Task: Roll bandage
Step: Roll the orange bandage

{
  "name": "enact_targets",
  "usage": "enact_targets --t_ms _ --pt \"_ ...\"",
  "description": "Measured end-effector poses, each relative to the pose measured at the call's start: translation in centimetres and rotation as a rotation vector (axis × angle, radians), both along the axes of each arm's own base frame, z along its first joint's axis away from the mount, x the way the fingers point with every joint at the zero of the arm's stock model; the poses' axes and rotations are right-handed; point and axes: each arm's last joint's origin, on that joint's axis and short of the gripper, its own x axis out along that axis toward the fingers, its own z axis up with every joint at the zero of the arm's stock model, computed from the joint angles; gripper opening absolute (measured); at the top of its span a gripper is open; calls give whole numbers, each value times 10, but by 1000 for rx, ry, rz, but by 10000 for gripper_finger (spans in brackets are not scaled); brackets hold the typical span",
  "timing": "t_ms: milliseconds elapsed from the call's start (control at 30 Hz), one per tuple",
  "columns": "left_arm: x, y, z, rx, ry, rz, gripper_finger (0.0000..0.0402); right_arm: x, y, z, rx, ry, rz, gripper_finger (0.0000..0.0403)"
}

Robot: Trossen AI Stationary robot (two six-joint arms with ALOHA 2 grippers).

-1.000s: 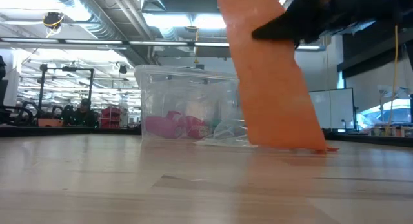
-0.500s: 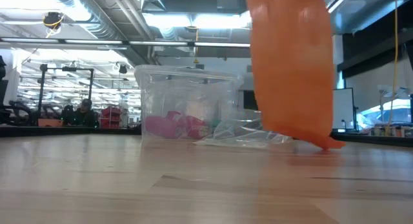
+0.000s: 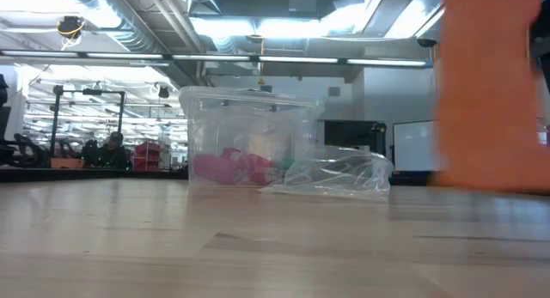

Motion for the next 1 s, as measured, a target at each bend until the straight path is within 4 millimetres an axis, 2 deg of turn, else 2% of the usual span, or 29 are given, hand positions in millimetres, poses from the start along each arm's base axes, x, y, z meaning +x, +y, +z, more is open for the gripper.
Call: enact_targets --t_ms 200,333,467,600,700,833,1000 --pt "19 -14 -22 -6 100 -55 1 1 -6 24 -48 -83 -10 2" --pt "32 -27 -41 -7 155 -97 0 -1 -10 48 -84 -186 -49 2" --pt "44 -42 -60 -22 213 -142 0 2 -23 65 -149 -257 -112 2" --pt "53 -61 -77 -11 267 -195 0 9 -45 81 -149 -291 -202 2" --pt "57 -75 -88 -8 309 -237 0 16 -65 83 -177 -261 -275 2" --pt "56 -95 -95 -3 337 -293 0 20 -91 84 -173 -227 -369 2" --pt "51 -115 -97 6 357 -348 0 12 -126 94 -76 -258 -487 3"
